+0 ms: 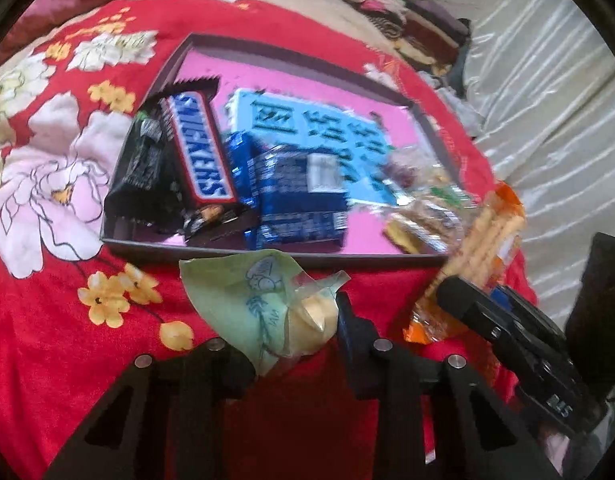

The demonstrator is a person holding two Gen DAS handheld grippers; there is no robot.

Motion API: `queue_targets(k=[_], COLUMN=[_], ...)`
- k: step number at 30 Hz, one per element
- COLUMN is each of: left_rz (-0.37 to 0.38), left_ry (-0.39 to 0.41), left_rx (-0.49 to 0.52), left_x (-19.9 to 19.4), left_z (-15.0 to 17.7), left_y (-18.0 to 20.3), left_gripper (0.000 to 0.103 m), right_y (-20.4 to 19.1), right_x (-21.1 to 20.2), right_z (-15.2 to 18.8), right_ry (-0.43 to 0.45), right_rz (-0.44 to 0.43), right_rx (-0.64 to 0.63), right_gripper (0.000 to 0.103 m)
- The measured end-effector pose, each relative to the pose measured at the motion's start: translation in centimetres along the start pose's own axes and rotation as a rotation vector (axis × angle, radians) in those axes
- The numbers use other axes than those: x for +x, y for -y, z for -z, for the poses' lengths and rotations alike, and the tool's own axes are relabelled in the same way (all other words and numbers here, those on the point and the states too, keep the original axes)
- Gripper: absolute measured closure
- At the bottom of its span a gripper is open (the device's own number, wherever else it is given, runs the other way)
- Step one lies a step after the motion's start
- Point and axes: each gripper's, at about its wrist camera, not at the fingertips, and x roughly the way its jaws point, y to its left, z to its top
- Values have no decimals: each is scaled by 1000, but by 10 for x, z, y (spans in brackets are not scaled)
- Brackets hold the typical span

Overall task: Organize snacks
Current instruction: 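Grasp the pale green wrapper with left gripper while right gripper grasps the orange rice-cracker bag, then carry the pale green wrapper in left gripper over the tray while right gripper carries the orange bag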

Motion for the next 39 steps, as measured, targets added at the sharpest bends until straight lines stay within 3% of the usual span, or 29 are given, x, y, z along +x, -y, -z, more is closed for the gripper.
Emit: queue_targets(k=[7, 15, 39], left_rz=[18, 2, -3], left_ry=[84, 138, 155], left_rx=[72, 103, 127], left_x=[-33, -45, -38], left_z=[-8, -17, -28], left_y=[19, 24, 34], left_gripper=[69, 69, 69], right_y=[5, 19, 53], right_x=[-22, -41, -53], right_z=[-8, -17, -30], right_ry=[87, 144, 198], right_rz=[8, 85, 212], right_rx=[10, 3, -3], right_gripper=[70, 70, 70])
